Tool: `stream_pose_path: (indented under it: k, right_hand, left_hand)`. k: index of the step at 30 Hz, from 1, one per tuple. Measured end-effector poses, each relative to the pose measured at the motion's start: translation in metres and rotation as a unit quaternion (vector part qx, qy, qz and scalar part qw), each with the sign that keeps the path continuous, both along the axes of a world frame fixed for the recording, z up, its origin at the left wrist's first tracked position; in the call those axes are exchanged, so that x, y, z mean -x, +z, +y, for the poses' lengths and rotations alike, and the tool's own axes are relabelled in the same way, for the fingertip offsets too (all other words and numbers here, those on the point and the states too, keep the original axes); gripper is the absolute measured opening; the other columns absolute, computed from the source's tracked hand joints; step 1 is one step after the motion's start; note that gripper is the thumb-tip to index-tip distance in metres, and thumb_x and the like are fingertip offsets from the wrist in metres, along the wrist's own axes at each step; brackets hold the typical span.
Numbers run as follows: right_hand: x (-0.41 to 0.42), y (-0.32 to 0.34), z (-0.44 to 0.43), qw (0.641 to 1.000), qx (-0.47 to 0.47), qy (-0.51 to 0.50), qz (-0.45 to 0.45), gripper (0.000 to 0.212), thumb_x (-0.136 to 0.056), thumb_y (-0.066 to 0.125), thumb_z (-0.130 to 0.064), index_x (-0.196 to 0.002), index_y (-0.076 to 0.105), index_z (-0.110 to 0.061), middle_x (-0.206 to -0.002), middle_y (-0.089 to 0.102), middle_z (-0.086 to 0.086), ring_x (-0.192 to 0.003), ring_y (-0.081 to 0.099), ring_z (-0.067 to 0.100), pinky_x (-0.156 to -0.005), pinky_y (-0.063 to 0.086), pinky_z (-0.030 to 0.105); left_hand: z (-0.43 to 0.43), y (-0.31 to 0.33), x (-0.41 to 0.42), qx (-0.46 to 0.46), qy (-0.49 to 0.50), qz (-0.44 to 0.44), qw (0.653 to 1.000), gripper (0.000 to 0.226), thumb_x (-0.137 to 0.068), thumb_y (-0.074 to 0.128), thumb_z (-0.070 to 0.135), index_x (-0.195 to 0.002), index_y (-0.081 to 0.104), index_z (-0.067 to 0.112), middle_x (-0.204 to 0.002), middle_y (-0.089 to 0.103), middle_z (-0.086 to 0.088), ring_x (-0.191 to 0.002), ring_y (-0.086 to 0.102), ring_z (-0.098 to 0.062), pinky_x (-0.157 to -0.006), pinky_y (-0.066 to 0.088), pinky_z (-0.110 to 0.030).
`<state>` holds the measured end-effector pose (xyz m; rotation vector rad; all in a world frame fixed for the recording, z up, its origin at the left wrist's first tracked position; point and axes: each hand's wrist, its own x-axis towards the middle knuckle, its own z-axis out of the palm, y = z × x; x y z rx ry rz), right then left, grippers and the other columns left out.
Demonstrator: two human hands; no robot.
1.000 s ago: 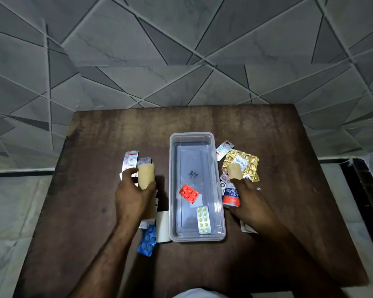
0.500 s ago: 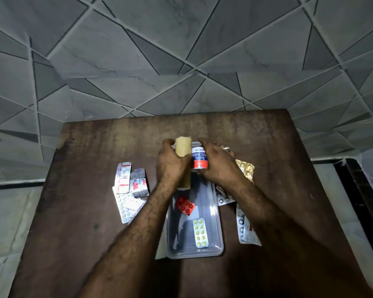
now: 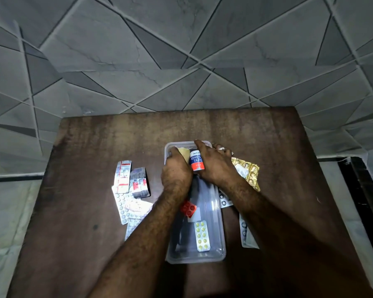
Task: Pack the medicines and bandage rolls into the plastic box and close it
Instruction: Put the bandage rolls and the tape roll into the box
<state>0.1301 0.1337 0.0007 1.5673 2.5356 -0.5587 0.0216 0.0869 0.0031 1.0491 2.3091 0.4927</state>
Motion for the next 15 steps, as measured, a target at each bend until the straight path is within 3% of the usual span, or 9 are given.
stream_pose_path:
  k: [7,10,15]
  right_hand:
    - [-0.003,-0.005,-0.006,1.000,-0.008,0.011,0.025,0.096,-0.077,0.069,-0.041,-0.153,0.011,-0.027,-0.153,0.036,0.004,-0.135,0.035,0.038,-0.108,0.022,0.052]
    - [-0.013,0.003,-0.009,0.995,-0.007,-0.016,0.098,0.092,-0.078,0.072,-0.037,-0.152,0.017,-0.026,-0.156,0.031,0.002,-0.140,0.030,0.030,-0.112,0.022,0.048]
    - [-0.054,0.014,-0.014,0.963,0.007,-0.128,0.238,0.078,-0.076,0.074,-0.017,-0.145,0.037,-0.020,-0.148,0.043,0.007,-0.135,0.040,0.025,-0.111,0.031,0.034]
  left_hand:
    - [-0.003,0.004,0.002,-0.003,-0.042,-0.008,0.999,0.026,-0.094,0.050,0.022,-0.114,0.058,0.007,-0.110,0.069,-0.019,-0.100,0.065,-0.038,-0.078,0.049,-0.035]
    - [-0.009,0.010,0.015,-0.039,-0.030,-0.026,0.998,0.022,-0.092,0.054,0.019,-0.110,0.065,0.010,-0.110,0.071,-0.016,-0.101,0.065,-0.035,-0.079,0.046,-0.031]
    - [-0.049,0.016,0.069,-0.154,-0.010,-0.065,0.986,0.025,-0.080,0.061,0.005,-0.098,0.071,0.019,-0.090,0.070,0.000,-0.082,0.066,-0.022,-0.072,0.044,-0.023]
